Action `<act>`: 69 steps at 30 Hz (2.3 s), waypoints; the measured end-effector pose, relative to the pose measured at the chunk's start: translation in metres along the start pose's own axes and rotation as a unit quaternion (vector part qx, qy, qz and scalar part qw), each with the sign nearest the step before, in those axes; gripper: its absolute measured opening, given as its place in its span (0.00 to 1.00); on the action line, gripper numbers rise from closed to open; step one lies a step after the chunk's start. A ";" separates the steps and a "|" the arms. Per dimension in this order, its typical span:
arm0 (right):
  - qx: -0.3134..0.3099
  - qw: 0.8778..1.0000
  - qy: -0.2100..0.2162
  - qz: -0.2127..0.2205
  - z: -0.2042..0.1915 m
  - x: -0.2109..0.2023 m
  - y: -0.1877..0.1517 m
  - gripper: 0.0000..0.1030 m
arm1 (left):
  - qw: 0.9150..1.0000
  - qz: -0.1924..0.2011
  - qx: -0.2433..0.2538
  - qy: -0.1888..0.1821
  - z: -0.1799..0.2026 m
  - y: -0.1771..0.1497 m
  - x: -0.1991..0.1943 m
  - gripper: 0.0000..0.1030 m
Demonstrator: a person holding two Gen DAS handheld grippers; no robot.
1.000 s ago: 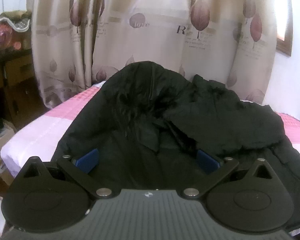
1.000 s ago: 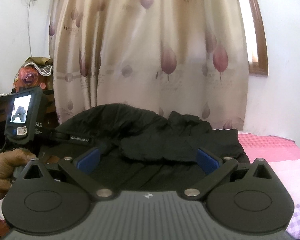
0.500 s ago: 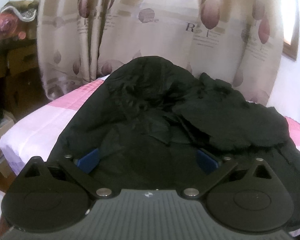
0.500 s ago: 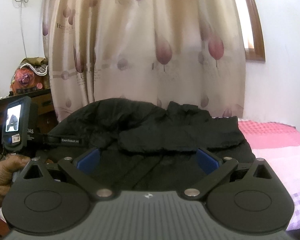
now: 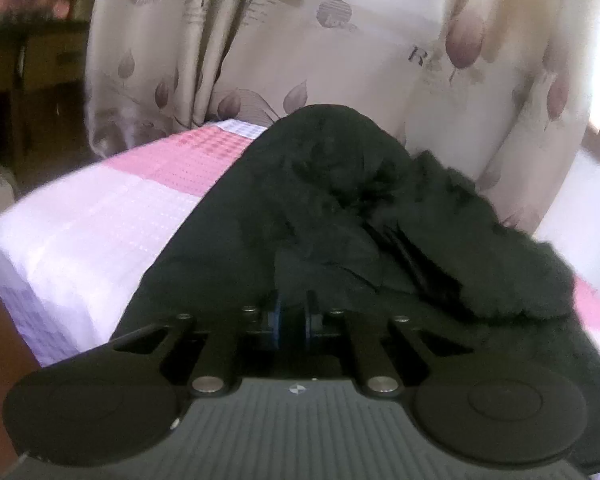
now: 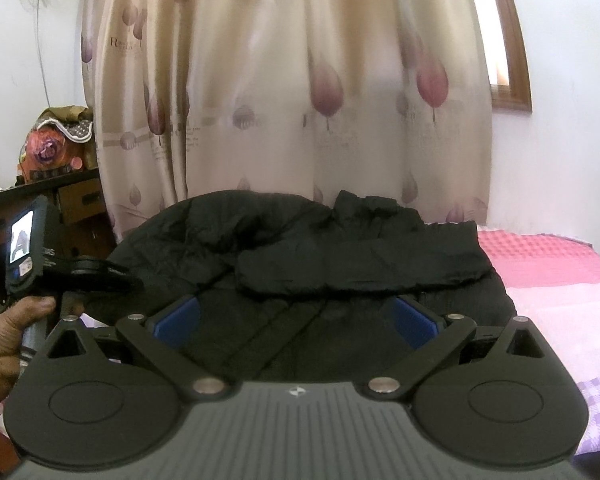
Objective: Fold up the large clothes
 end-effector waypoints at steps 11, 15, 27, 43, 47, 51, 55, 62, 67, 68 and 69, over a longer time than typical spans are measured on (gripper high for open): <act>0.003 1.000 0.002 -0.011 -0.005 0.004 -0.008 1.00 | 1.000 0.001 0.003 -0.021 -0.020 0.008 -0.002 0.22; 0.000 1.000 -0.001 -0.010 -0.005 0.004 -0.008 1.00 | 1.000 0.014 0.028 -0.001 -0.025 0.019 0.000 0.00; 0.005 1.000 -0.003 -0.024 -0.006 0.016 -0.014 1.00 | 1.000 0.002 -0.021 0.008 -0.087 0.077 -0.021 0.97; -0.008 0.999 -0.004 -0.043 -0.012 0.024 -0.016 1.00 | 1.000 0.012 0.016 0.019 -0.080 0.046 -0.034 0.08; -0.020 0.999 -0.010 -0.042 -0.011 0.033 -0.013 1.00 | 0.990 0.089 0.020 0.103 -0.105 0.127 -0.041 0.08; -0.041 0.998 -0.017 -0.042 -0.006 0.052 -0.006 1.00 | 0.980 0.108 -0.007 0.168 -0.138 0.198 -0.011 0.08; -0.075 0.996 -0.015 -0.043 -0.009 0.073 -0.001 1.00 | 0.970 0.091 -0.009 0.224 -0.164 0.227 0.043 0.09; -0.175 0.983 0.028 -0.044 -0.042 0.128 0.016 1.00 | 0.948 0.127 0.021 0.290 -0.183 0.227 0.081 0.69; -0.253 0.966 0.036 -0.040 -0.066 0.193 0.002 1.00 | 0.967 0.150 0.041 0.204 -0.135 0.201 0.067 0.93; -0.265 0.962 0.038 -0.046 -0.070 0.203 -0.002 1.00 | 0.971 0.147 0.045 0.184 -0.124 0.193 0.065 0.95; -0.280 0.958 0.039 -0.052 -0.074 0.216 -0.008 1.00 | 0.975 0.140 0.049 0.164 -0.112 0.183 0.064 0.96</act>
Point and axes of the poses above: each gripper's, at about its wrist camera, not at the fingertips, and x roughly the way its jaws point, z to its right, y to its top, the point moved 10 cm from there along x, roughly the way its jaws point, and after that the axes turned 1 degree about x, right-handed, at the moved point
